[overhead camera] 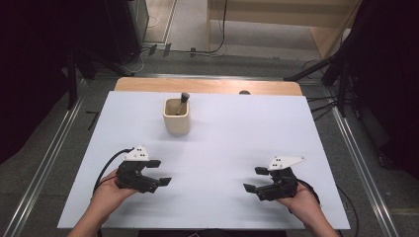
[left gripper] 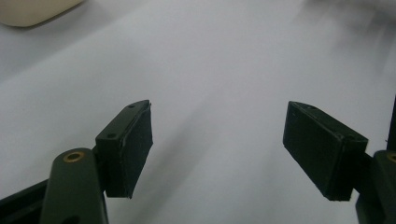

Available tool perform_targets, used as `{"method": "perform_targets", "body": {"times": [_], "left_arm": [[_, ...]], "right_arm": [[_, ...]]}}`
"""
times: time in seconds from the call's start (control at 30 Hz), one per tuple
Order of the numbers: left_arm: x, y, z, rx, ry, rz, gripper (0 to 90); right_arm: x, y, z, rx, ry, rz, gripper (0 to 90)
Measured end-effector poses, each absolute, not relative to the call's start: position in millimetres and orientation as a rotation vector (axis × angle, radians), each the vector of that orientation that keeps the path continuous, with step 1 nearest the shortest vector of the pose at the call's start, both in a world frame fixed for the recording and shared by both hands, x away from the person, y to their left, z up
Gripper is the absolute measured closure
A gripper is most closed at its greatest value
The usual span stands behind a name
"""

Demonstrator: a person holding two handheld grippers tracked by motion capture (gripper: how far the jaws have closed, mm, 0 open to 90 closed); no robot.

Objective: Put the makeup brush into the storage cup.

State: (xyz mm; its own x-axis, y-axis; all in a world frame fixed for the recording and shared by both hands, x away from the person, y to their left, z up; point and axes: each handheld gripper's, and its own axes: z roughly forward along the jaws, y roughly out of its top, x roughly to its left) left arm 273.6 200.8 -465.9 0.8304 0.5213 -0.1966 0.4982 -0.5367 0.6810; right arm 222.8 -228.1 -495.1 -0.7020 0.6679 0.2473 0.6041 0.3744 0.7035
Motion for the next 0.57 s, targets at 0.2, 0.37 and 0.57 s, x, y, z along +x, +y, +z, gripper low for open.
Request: {"method": "perform_targets", "body": {"times": [0.2,0.37,0.57], "left_arm": [[274.6,200.5,-467.4,2.248,0.740,0.035,25.3],[274.8,200.4,-468.4,2.256,0.744,0.039,25.3],[275.3,200.7,-469.0,2.266,0.751,0.038,25.3]], "right_arm": [[222.8,-228.3,-494.6,1.179,2.537,1.245,23.6],[222.9,-228.1,-494.8,1.179,2.541,1.246,23.6],[223.6,-228.7,-495.0,1.179,2.540,1.246,23.6]]}}
